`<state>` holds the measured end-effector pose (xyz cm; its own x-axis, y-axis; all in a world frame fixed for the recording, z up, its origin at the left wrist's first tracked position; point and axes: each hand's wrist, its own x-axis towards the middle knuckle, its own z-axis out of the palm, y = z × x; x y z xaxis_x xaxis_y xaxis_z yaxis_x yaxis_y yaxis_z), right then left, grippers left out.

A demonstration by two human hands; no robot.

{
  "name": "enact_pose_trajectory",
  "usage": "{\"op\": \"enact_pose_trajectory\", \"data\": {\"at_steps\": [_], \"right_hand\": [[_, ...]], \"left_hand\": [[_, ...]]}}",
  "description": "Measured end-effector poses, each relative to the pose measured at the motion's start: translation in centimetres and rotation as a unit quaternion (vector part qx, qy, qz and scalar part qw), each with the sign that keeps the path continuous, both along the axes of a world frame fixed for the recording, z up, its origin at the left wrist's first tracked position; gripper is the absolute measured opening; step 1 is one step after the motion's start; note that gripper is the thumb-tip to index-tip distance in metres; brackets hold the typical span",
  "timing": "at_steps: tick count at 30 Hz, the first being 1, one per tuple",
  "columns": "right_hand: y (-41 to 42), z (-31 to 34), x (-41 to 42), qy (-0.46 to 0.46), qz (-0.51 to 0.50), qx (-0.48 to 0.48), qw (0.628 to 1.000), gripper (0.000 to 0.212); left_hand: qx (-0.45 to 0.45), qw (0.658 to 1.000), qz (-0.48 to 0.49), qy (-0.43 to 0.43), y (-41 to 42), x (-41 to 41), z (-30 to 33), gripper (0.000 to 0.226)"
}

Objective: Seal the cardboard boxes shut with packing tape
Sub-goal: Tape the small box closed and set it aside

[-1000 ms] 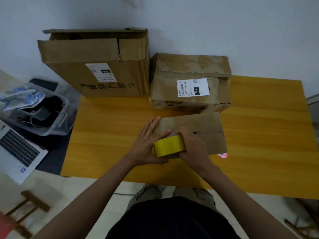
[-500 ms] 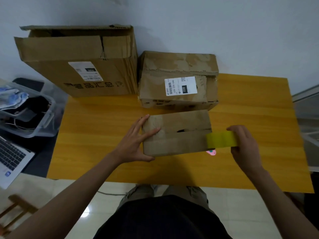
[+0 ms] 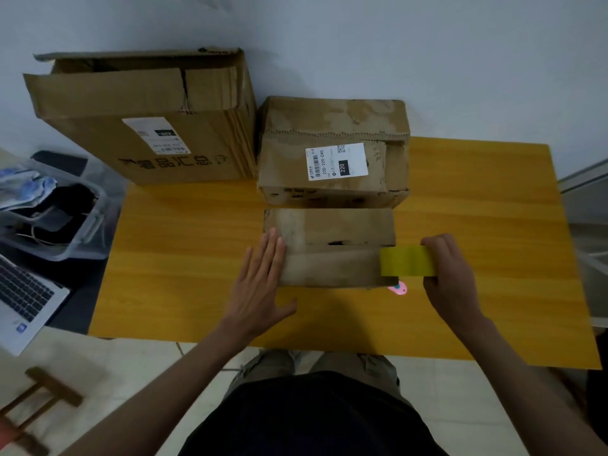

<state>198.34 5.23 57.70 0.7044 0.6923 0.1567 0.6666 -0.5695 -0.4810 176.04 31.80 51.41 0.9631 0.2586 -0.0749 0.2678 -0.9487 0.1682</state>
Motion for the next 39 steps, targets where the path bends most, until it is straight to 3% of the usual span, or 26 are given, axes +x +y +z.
{"op": "enact_pose_trajectory", "data": {"at_steps": [7, 16, 25, 32, 37, 39], "right_hand": [[-0.3, -0.1, -0.1, -0.02, 0.015, -0.022, 0.999, 0.042], [-0.5, 0.3, 0.3, -0.045, 0.044, -0.03, 0.998, 0.062], [-0.8, -0.4, 0.5, -0.046, 0.077, -0.032, 0.995, 0.087], [-1.7, -1.2, 0.5, -0.051, 0.055, -0.025, 0.997, 0.078], [-2.7, -0.4, 0.7, -0.07, 0.055, 0.012, 0.996, 0.041], [-4.3, -0.3, 1.6, -0.079, 0.033, 0.014, 0.996, 0.043]], "left_hand": [[0.005, 0.998, 0.056, 0.027, -4.0, 1.4, -0.1, 0.121], [-0.023, 0.997, -0.077, 0.017, -9.7, 9.8, 0.6, 0.12], [-0.037, 0.997, -0.067, 0.013, -9.6, 11.5, -0.1, 0.115], [-0.035, 0.997, -0.068, 0.024, -9.6, 11.7, 0.1, 0.118], [-0.028, 0.997, -0.075, 0.01, -10.3, 12.0, 0.0, 0.116], [-0.02, 0.997, -0.074, 0.013, -10.4, 12.0, 0.0, 0.115]]}}
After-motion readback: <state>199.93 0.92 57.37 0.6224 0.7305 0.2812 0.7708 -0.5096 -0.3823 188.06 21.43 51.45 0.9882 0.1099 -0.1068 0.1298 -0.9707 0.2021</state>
